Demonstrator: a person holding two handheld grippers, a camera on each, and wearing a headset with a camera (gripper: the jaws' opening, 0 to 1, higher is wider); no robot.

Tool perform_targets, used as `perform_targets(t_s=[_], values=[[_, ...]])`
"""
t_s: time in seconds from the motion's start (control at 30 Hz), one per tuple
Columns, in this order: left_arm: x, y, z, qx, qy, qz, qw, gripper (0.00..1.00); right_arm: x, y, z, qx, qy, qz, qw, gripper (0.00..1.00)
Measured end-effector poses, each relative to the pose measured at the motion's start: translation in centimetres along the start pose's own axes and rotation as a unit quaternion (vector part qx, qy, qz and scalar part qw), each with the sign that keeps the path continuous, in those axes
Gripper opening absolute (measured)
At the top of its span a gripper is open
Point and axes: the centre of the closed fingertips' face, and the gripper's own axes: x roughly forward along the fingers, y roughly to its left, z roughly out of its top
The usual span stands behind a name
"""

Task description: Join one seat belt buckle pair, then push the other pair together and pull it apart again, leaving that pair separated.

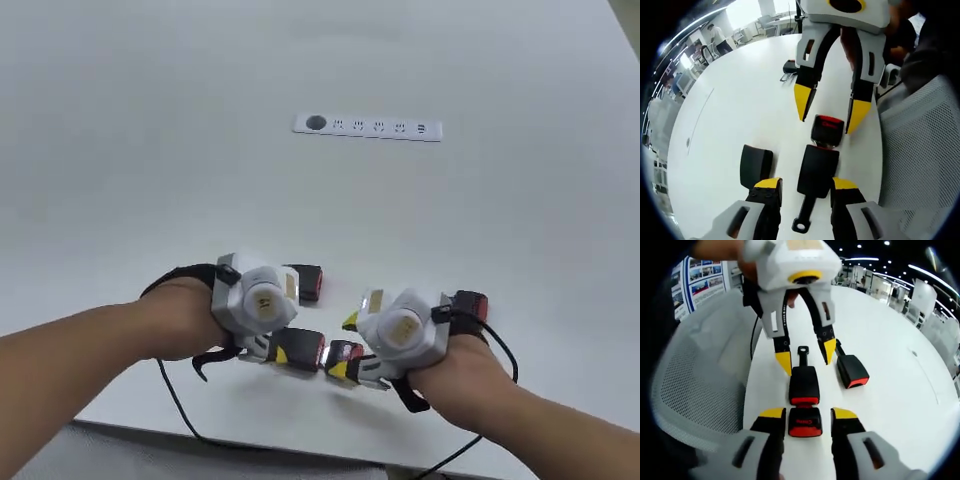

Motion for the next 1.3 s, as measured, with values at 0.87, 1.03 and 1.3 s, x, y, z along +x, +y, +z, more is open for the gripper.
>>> perform_targets(t_s=[0.87, 1.03, 1.3], values=[[2.6, 7.7, -1.7, 0.027, 0.026, 0.01, 0.9993, 0.47, -8.3, -11.1, -11.5, 0.017, 0.08, -0.077, 0.9937, 0.37], [3.3, 8.2, -2.7, 0.021, 0.04, 0.011, 0.9989, 0.43, -9.0, -11.3, -13.7, 0.014, 0.103, -0.066, 0.9923, 0.37], [3.9, 8.4, -2.6, 0.038, 0.037, 0.01, 0.9985, 0.37, -8.0, -11.2, -15.0, 0.022, 0.12, -0.04, 0.9917, 0.36]])
